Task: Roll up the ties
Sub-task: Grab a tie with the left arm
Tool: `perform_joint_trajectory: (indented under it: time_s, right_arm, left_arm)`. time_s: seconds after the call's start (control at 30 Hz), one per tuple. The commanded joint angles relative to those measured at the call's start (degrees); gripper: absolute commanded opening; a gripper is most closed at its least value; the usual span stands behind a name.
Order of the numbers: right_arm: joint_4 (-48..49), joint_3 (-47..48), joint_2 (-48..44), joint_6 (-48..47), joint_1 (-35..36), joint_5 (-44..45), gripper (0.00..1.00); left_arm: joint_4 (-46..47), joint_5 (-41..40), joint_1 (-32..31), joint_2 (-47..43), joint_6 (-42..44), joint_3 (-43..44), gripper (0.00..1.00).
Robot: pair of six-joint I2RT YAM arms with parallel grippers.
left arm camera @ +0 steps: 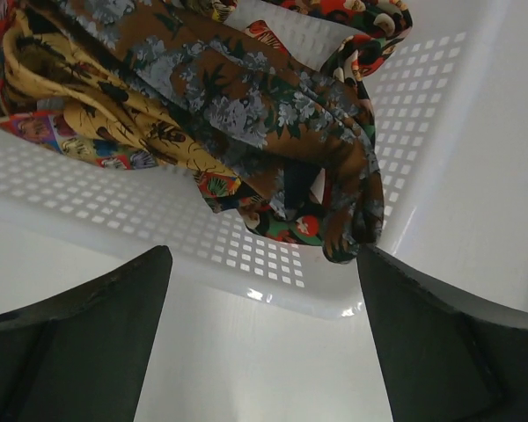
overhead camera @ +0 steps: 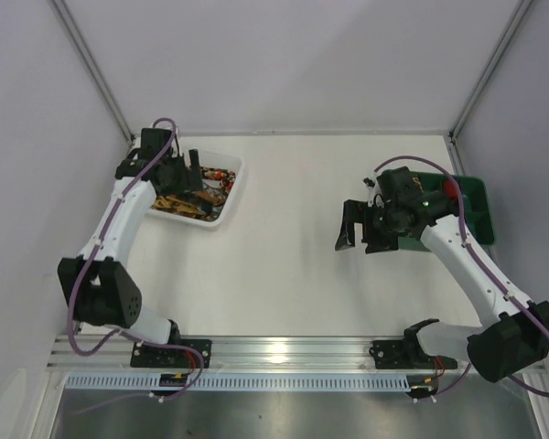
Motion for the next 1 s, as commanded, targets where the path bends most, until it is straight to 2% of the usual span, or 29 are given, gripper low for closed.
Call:
perform_joint_trajectory:
  time_s: [0.0, 0.27, 0.37, 0.6, 0.77, 0.97]
  right_arm:
    - [-1.15, 3.02, 1.15, -2.01, -1.10, -1.67, 0.95]
    - [-0.89, 3.64, 3.52, -2.98, -5.76, -4.30, 0.95]
    - [-0.63, 3.73, 4.49, -2.80, -6.20, -4.48, 0.95]
    - [1.04, 3.73, 6.07, -2.54, -7.60, -5.27, 0.95]
    - [2.01, 3.29, 6.51, -2.19, -8.40, -6.15, 0.95]
    - [2.80, 2.24, 6.60, -2.10, -8.49, -6.76, 0.95]
  left_arm:
    - [3.74, 1.46, -0.17, 5.31, 9.25, 4.95, 0.93]
    - [4.61, 2.60, 0.27, 18.06, 14.80, 14.09, 0.88]
    - [1.72, 4.89, 0.71, 22.37, 15.33, 18.66, 0.86]
    - [-2.49, 5.95, 0.80, 26.52, 14.19, 22.18, 0.84]
    - [-2.15, 4.72, 0.80, 24.41, 13.31, 18.50, 0.84]
    - [-2.42, 3.31, 1.33, 25.90, 13.40, 16.30, 0.83]
